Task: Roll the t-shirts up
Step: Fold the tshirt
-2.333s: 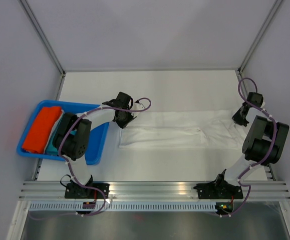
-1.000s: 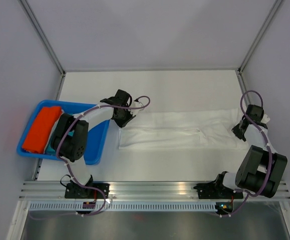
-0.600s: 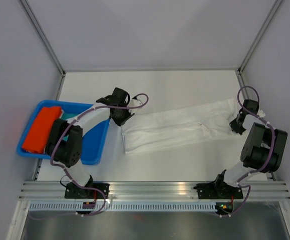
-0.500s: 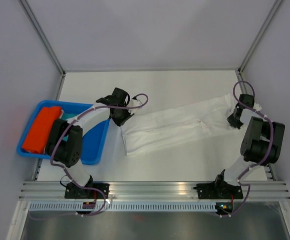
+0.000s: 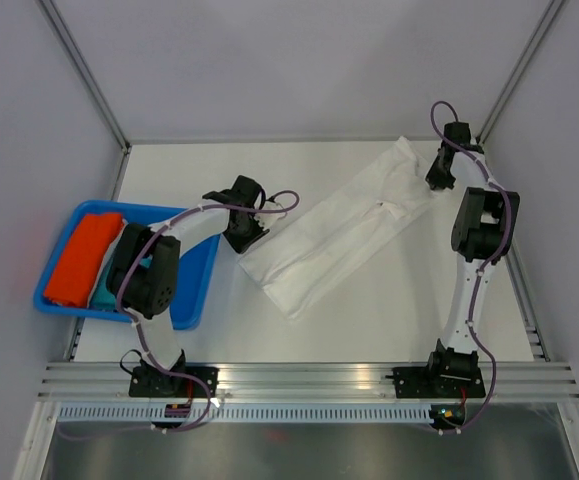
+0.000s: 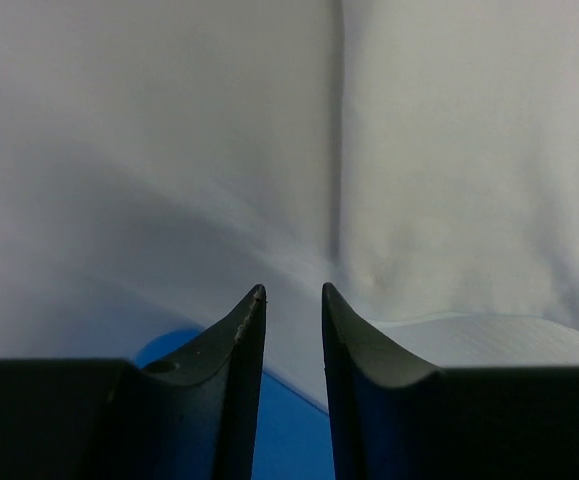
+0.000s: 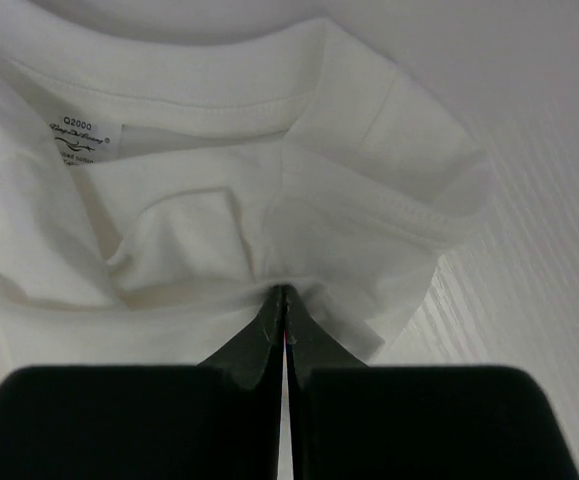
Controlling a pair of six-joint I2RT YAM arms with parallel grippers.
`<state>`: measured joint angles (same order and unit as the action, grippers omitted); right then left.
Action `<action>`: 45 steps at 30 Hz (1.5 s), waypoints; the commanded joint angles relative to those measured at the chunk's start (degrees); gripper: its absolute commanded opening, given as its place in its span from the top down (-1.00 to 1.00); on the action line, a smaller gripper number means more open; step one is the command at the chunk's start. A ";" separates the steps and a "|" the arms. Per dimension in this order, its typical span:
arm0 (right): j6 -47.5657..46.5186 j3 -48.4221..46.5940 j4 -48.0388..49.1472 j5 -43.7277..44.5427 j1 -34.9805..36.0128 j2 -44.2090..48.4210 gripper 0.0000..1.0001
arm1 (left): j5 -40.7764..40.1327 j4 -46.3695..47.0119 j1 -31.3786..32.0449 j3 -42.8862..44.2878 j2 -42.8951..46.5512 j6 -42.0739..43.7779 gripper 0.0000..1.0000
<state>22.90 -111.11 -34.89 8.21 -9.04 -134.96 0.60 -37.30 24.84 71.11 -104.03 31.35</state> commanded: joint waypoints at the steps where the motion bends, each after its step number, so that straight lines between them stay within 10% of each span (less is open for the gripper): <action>1: -6.72 -9.73 -9.32 -1.97 0.77 -4.27 0.94 | -1.66 -1.28 -0.14 4.20 -1.96 -1.91 0.30; 9: -0.23 2.38 1.59 -3.37 -2.72 11.99 0.01 | -2.45 -1.37 -0.14 7.72 -5.83 -3.40 0.04; 22: 11.12 8.72 8.71 -21.56 -10.12 2.25 0.10 | 3.44 -2.51 2.40 3.51 -9.00 -3.49 0.10; 45: 26.06 -26.95 13.80 -23.59 5.34 -19.54 0.24 | 23.56 -13.33 21.99 -8.44 -5.23 13.47 0.21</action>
<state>45.89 -133.43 -24.43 -14.72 -6.57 -152.24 12.38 -46.11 41.85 67.75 -105.93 41.52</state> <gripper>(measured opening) 0.377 0.392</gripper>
